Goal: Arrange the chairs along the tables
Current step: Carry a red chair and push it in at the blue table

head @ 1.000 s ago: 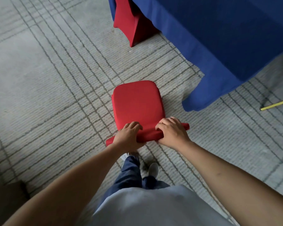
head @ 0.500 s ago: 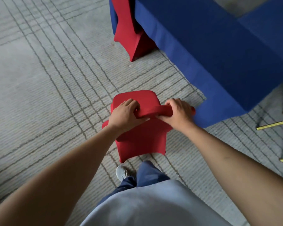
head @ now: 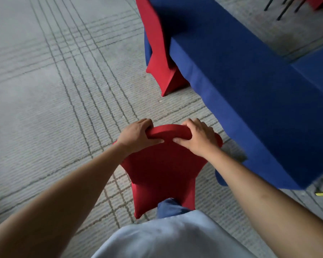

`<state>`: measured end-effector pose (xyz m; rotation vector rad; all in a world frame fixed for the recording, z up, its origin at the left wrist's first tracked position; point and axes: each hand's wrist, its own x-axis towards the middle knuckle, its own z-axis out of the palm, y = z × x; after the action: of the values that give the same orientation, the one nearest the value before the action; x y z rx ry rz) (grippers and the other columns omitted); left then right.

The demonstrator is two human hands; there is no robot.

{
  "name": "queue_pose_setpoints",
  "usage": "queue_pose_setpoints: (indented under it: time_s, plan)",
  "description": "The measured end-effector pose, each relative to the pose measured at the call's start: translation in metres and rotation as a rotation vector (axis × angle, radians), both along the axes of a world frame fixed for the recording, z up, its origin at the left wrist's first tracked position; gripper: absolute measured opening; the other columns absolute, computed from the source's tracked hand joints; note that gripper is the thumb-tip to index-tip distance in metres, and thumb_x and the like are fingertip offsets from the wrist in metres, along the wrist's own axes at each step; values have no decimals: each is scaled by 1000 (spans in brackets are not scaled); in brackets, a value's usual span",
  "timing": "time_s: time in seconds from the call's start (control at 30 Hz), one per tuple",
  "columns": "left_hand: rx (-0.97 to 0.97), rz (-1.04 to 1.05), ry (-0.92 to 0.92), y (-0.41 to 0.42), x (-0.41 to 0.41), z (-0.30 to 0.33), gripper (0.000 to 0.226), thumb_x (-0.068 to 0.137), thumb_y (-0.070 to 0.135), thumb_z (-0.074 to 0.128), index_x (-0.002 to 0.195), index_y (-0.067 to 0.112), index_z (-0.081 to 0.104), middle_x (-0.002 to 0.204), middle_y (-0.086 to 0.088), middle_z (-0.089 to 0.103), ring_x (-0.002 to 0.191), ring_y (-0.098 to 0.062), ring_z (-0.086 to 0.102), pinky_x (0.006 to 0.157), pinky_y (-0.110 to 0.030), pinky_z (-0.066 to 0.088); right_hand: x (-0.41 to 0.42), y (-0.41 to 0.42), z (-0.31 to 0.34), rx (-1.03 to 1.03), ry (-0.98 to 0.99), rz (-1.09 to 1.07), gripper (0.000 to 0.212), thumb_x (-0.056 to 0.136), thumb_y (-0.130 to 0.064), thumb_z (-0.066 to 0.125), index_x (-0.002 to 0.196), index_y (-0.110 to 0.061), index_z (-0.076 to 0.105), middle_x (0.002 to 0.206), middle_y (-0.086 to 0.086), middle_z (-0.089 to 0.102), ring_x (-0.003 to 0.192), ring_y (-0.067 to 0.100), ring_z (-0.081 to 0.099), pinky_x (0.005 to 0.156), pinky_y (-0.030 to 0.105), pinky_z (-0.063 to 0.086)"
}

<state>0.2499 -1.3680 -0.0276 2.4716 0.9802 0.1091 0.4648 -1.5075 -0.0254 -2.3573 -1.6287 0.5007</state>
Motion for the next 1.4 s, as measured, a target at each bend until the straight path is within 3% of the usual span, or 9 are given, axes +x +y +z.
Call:
queue_pose_setpoints:
  time_s: [0.33,0.5,0.73,0.83,0.93,1.03,1.13,1.27,1.4]
  plan:
    - [-55,-35,72,20,13,9,54,72,75,68,84,29,44,84,11,52,78,-12,49,66,-30,30,25,51,19,-228,159,138,52,68,-72,73,88,-32,48,89,-14,58,80,9,56,64,32,39]
    - [-83,-97,66,9,6,8,54,73,75,67,86,29,44,84,12,51,81,-16,54,66,-33,38,15,36,22,-262,192,56,51,64,-71,76,86,-33,49,87,-15,61,78,7,58,64,32,42]
    - [-100,-155,118,-18,-9,5,54,75,72,67,96,26,49,95,6,58,92,-22,60,76,-36,47,-11,15,26,-271,167,162,45,71,-53,79,100,-31,52,89,-14,58,86,16,59,75,35,49]
    - [-83,-187,171,-30,-11,9,66,79,70,66,125,23,56,124,2,62,114,-23,59,90,-32,45,-17,1,25,-262,179,182,40,69,-53,76,93,-40,46,87,-17,56,89,15,60,75,33,46]
    - [-15,-292,259,-42,-12,14,80,83,70,61,147,26,44,149,2,49,134,-20,48,103,-29,39,-25,-14,22,-301,162,208,42,66,-56,69,102,-39,56,105,-12,65,103,18,63,84,34,50]
    - [12,-384,268,-54,-13,16,77,84,68,59,147,26,45,145,2,52,129,-21,51,97,-29,40,-29,-29,19,-351,166,179,56,68,-53,72,119,-32,60,119,-6,66,111,20,61,84,32,47]
    - [28,-455,273,-68,-11,17,72,83,66,62,142,26,49,134,4,58,119,-22,57,84,-29,41,-36,-52,19,-361,184,151,43,69,-49,73,106,-33,60,103,-11,64,102,18,63,75,30,41]
    - [16,-540,270,-79,-6,17,62,82,60,67,133,28,55,123,3,60,110,-23,60,73,-28,34,-44,-79,14,-327,191,95,33,62,-53,67,85,-32,55,83,-11,64,86,18,65,74,37,53]
    - [51,-620,244,-77,14,24,50,81,58,69,120,29,60,112,3,61,101,-23,61,68,-28,35,-38,-94,18,-270,192,24,28,64,-51,66,81,-33,54,78,-10,61,83,18,64,72,36,52]
